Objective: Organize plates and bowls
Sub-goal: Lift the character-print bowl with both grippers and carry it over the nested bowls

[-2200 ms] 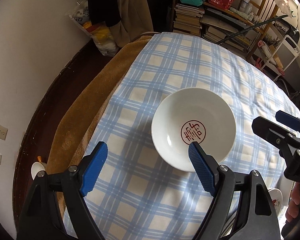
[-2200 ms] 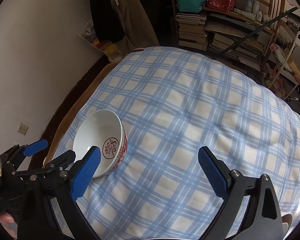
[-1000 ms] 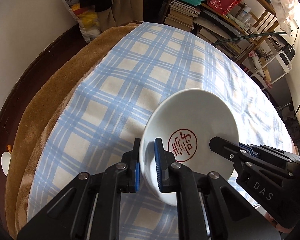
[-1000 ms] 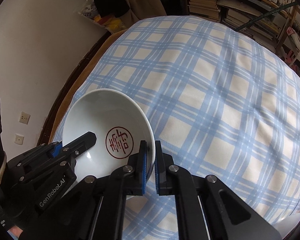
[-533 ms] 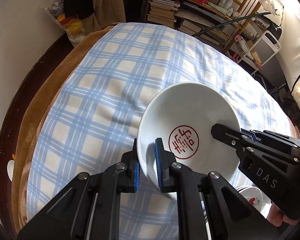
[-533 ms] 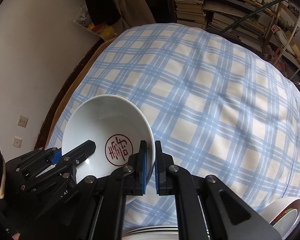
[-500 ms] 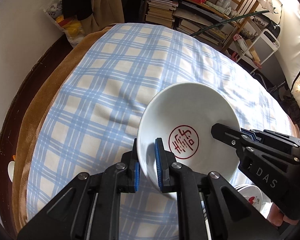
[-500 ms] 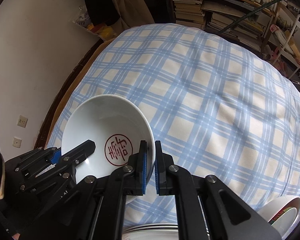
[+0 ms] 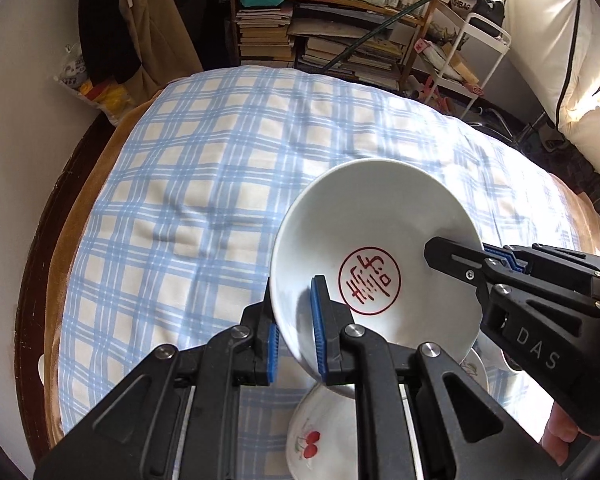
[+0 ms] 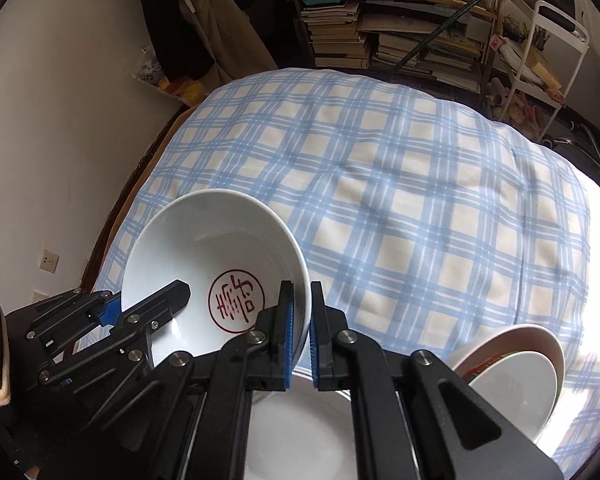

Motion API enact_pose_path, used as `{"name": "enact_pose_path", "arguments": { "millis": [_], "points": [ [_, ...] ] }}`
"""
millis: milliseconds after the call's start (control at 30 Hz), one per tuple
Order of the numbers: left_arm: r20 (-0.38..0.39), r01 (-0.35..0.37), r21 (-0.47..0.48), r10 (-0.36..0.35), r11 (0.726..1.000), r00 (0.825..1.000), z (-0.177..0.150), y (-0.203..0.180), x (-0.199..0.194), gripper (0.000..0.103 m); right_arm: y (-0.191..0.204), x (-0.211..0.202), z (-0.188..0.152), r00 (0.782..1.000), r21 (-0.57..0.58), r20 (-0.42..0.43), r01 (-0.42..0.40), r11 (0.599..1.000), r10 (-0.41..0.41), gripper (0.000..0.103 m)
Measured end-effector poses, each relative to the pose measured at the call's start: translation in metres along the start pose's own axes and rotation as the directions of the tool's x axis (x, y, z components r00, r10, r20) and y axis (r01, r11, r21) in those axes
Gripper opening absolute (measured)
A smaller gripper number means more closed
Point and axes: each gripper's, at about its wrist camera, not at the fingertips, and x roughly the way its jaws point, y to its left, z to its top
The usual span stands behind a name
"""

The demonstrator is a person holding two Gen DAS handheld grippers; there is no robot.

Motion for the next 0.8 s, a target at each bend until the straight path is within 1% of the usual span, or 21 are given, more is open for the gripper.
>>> {"name": "enact_pose_path", "arguments": {
  "millis": [167,333,533,600,700,800],
  "points": [
    [0.001,0.029,0.02,-0.029,0.999,1.0,-0.002,-0.034,-0.015,0.015,-0.027,-0.03,-0.014,0.999,0.035,0.041,0.002,0.999,-0.003,0.008],
    [0.006,0.073,0.025,-0.073,0.997,0.997,-0.007,-0.065,-0.027,0.015,-0.053,-0.06,-0.03,0.996,0.064,0.082,0.014,0.998,-0.019,0.008],
    [0.018,0.114,0.041,-0.115,0.993,0.993,-0.022,-0.106,-0.034,0.015,-0.084,-0.087,-0.053,0.992,0.094,0.119,0.036,0.995,-0.047,0.008],
    [0.01,0.12,0.057,-0.12,0.991,0.993,-0.026,-0.118,-0.034,0.015,-0.094,-0.091,-0.061,0.99,0.106,0.128,0.039,0.994,-0.053,0.008],
    [0.002,0.109,0.079,-0.109,0.991,0.994,-0.031,-0.135,-0.034,0.015,-0.109,-0.095,-0.072,0.99,0.133,0.132,0.03,0.991,-0.048,0.008],
    [-0.012,0.108,0.086,-0.108,0.99,0.994,-0.034,-0.147,-0.031,0.015,-0.12,-0.097,-0.082,0.99,0.15,0.136,0.025,0.988,-0.046,0.008]
  ]
}}
